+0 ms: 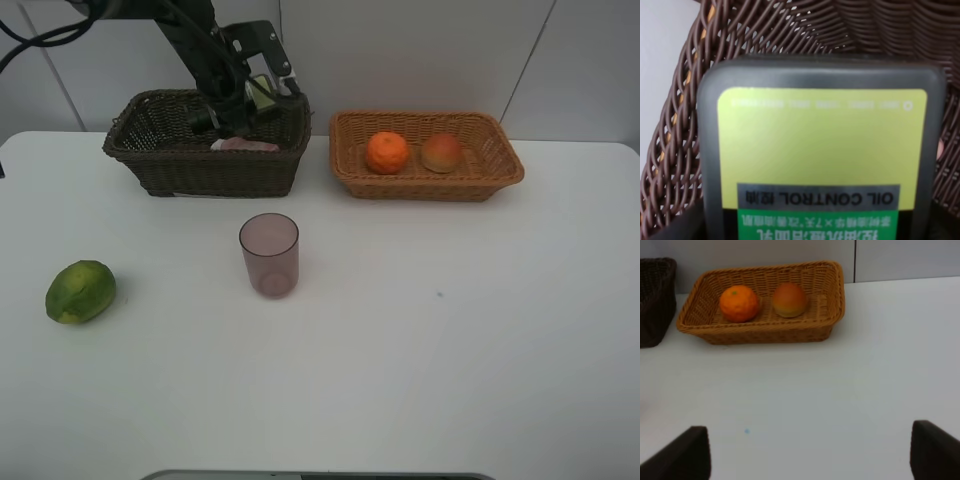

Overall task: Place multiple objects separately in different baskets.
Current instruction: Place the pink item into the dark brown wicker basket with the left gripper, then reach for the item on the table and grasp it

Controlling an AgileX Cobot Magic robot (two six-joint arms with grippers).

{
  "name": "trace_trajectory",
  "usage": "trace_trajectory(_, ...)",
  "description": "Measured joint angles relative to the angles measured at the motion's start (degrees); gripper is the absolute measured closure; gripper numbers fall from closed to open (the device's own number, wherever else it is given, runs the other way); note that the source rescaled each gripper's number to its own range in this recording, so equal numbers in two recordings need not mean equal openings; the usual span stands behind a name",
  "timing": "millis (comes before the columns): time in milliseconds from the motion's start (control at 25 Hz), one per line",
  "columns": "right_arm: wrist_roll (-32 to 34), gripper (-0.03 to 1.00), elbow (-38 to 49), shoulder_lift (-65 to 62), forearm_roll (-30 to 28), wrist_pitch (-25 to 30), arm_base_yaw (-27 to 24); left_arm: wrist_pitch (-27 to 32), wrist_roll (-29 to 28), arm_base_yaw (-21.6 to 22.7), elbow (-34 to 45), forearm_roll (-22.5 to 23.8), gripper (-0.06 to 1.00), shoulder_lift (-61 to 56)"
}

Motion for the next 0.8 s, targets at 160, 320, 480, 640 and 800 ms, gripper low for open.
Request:
trace_trajectory(160, 0.00, 0.24, 0.00, 0.00, 0.00, 0.00, 0.00, -0.35, -3.11, 0.00, 0.00, 1.10, 0.13, 0.00)
trace_trajectory(320, 0.00, 0.24, 0.00, 0.00, 0.00, 0.00, 0.00, -0.80, -3.86, 0.00, -0.29, 1.29, 0.11, 0.00)
trace_trajectory(480, 0.00, 0.24, 0.00, 0.00, 0.00, 0.00, 0.00, 0.19, -4.05, 0.00, -0.27, 1.29, 0.11, 0.00)
trace_trajectory(640, 0.00, 0.24, 0.00, 0.00, 0.00, 0.00, 0.00, 1.47, -4.75, 0.00, -0.27, 1.17, 0.09, -0.11)
trace_trajectory(800, 0.00, 0.24, 0.00, 0.00, 0.00, 0.00, 0.00, 3.18, -7.19, 0.00, -0.27, 1.06, -0.02, -1.83)
